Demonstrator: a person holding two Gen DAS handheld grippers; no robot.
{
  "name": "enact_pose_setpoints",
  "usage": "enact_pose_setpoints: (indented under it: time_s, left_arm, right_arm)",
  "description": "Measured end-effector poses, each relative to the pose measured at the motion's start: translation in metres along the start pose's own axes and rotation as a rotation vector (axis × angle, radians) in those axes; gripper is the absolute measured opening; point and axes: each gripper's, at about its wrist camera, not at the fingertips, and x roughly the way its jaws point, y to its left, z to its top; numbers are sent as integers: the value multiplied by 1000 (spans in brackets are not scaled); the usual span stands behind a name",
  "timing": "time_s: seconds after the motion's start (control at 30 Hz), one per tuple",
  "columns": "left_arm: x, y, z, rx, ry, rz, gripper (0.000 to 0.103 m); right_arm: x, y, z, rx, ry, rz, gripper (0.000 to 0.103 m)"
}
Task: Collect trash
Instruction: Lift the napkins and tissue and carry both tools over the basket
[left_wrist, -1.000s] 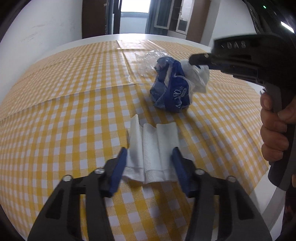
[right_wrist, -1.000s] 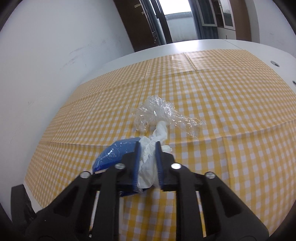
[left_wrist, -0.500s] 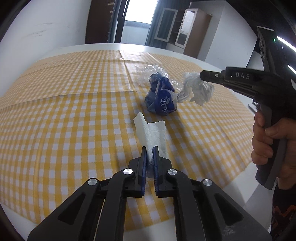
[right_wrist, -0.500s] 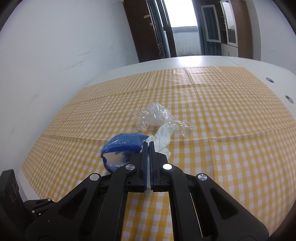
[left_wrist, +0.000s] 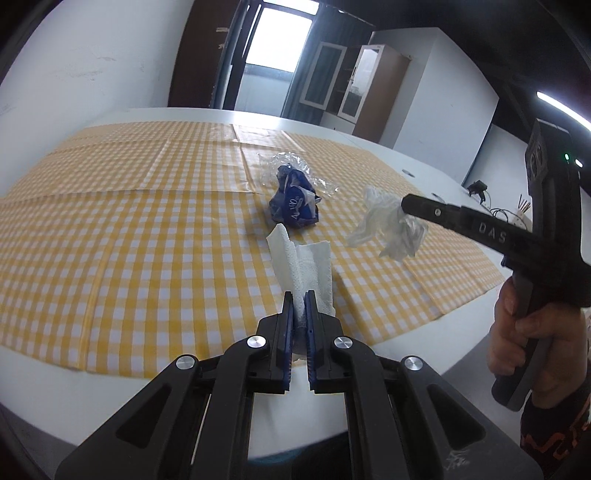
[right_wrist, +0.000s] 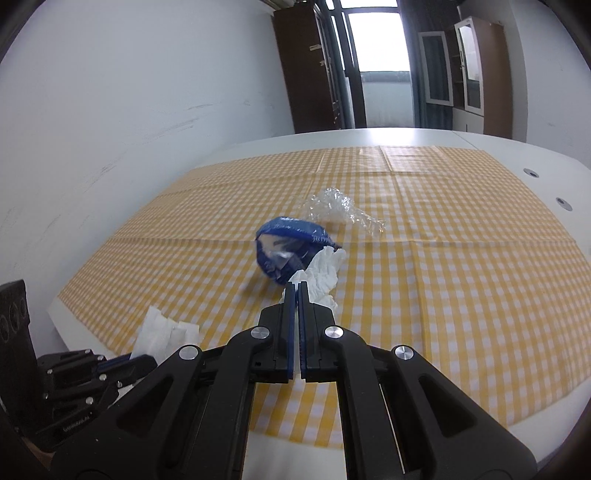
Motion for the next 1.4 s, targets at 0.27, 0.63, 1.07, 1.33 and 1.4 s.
enact_pose_setpoints:
  time_s: [0.27, 0.63, 1.07, 1.33, 1.4]
  left_arm:
    - [-29, -13, -27, 6, -35, -25, 5]
    - [-71, -43, -68, 57, -46, -40, 5]
    - [-97, -58, -126, 111, -16, -29, 5]
    - [-58, -34, -177, 88, 107, -5, 5]
    - [-42, -25, -186, 74, 139, -2, 5]
  right_arm:
    - [-42, 22, -39, -32, -20, 33, 1]
    - [-102, 46, -92, -65, -54, 91, 1]
    - [-135, 59, -174, -70, 12, 123, 1]
    - [-99, 53, -226, -60, 139, 105, 1]
    - [-81, 50, -238, -52, 181, 96, 1]
